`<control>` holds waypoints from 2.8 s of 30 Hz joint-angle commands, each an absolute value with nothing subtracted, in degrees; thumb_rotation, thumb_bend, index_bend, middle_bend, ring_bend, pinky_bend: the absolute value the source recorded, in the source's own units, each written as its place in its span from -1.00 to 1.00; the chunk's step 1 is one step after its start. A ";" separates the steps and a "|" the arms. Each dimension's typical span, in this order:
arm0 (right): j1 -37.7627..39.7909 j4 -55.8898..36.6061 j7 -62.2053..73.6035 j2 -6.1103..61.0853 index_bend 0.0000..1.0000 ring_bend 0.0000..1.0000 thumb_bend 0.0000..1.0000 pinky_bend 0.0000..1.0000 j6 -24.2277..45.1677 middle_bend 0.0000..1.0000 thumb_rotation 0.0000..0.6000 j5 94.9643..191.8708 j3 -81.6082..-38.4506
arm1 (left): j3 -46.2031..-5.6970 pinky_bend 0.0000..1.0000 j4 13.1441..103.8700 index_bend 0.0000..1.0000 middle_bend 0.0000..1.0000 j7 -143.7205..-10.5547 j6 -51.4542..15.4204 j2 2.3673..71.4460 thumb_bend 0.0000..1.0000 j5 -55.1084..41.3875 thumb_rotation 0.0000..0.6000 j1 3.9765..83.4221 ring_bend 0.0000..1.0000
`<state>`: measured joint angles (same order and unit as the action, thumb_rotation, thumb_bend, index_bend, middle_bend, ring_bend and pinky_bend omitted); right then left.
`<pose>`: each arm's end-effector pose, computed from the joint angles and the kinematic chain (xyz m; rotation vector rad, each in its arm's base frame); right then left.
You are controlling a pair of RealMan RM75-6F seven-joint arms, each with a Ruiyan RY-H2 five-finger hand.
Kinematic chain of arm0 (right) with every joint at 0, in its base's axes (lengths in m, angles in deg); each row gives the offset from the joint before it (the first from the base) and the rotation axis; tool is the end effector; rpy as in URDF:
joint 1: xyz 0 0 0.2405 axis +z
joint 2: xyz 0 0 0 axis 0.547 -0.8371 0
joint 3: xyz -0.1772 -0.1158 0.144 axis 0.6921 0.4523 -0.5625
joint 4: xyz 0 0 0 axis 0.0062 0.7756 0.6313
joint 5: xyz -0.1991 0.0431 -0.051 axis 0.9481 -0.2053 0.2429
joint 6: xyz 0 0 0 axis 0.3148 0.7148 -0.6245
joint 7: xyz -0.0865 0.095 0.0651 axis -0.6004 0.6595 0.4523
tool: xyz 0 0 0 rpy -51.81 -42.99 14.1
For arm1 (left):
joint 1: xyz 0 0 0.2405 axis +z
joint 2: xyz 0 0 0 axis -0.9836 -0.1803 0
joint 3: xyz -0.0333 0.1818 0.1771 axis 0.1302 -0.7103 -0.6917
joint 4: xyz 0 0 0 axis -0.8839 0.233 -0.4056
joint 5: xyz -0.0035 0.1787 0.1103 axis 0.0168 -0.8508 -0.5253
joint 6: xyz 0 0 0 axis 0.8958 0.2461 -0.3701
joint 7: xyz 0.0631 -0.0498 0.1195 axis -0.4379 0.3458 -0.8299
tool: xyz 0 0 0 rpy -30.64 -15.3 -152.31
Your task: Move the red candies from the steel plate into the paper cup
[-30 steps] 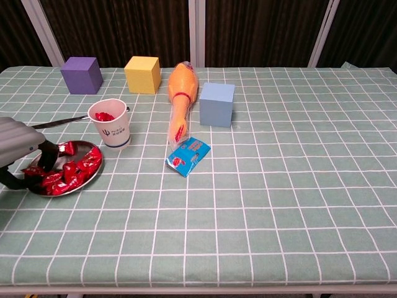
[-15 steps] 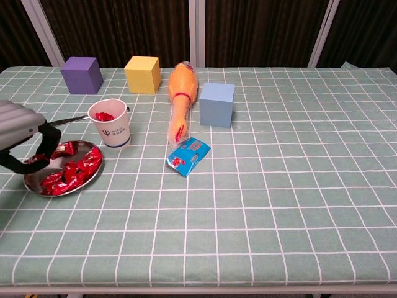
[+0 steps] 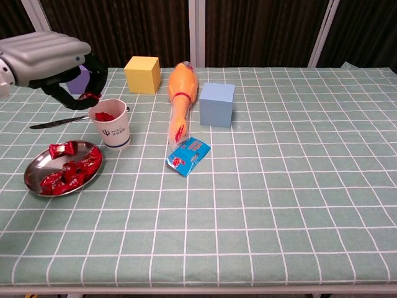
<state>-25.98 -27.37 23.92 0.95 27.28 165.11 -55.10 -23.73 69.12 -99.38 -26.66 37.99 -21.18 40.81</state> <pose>-0.3157 -0.2036 0.2005 1.3088 -1.0690 1.0715 -0.1651 0.3445 0.0139 -1.9277 -0.6600 -0.8741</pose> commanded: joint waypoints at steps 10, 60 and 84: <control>-26.08 -27.00 24.21 0.92 -0.75 -0.86 -0.61 -0.15 27.06 -0.53 1.00 164.68 -55.16 | -23.87 1.00 68.40 -0.14 -0.05 -105.46 -29.93 39.54 -0.16 -13.82 1.00 37.51 0.79; -25.35 -28.16 23.16 0.83 -0.75 -0.86 -0.61 -0.15 26.98 -0.53 1.00 165.73 -55.11 | -37.14 1.00 68.29 -0.20 -0.16 -105.27 -22.00 38.71 -0.37 -23.69 1.00 51.19 0.73; -25.34 -28.38 22.89 0.69 -0.75 -0.86 -0.61 -0.15 26.76 -0.53 1.00 165.27 -55.16 | -35.98 1.00 63.86 -0.05 -0.03 -103.97 -25.10 41.40 -0.39 -22.40 1.00 50.29 0.74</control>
